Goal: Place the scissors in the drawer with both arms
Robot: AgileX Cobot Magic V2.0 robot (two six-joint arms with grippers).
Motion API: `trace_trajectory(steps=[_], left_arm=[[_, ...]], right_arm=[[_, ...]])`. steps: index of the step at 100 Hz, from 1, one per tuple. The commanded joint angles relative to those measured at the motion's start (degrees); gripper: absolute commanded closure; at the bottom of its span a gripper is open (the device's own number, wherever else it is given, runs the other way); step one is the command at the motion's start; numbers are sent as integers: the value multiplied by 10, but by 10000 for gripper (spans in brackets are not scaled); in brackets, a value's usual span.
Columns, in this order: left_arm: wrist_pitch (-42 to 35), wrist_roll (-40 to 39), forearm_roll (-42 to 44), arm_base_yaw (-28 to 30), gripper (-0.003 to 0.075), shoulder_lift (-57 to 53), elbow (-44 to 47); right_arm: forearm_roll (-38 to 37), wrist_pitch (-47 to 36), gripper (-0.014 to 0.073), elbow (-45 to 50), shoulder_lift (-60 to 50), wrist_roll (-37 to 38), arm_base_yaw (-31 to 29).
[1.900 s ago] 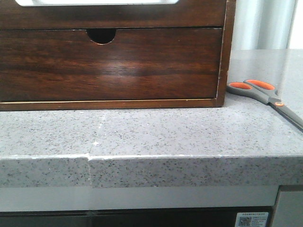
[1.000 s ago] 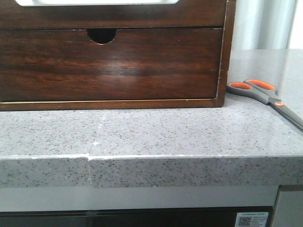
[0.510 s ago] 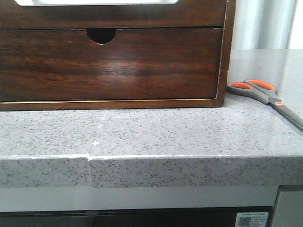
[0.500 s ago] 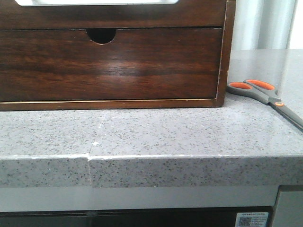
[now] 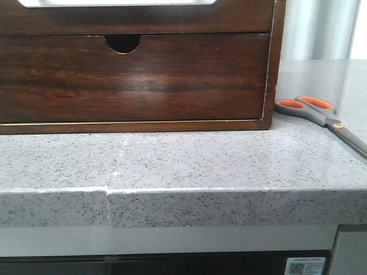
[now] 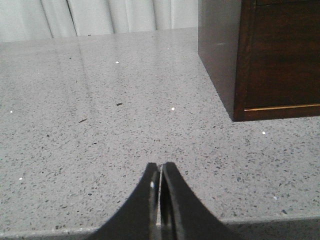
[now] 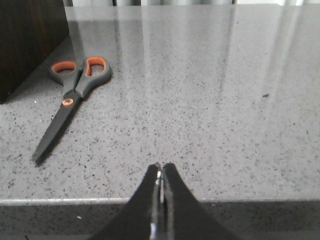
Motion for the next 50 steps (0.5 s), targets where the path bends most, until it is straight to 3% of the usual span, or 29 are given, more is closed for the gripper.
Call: trace_trajectory(steps=[1, 40, 50], left_arm=[[-62, -1, -4, 1, 742, -16, 11], [-123, -3, -6, 1, 742, -16, 11], [-145, -4, -41, 1, 742, -16, 11]], right_arm=[[-3, -63, 644, 18, -11, -4, -1], [-6, -135, 644, 18, -11, -4, -1], [-6, -149, 644, 18, -11, -4, -1]])
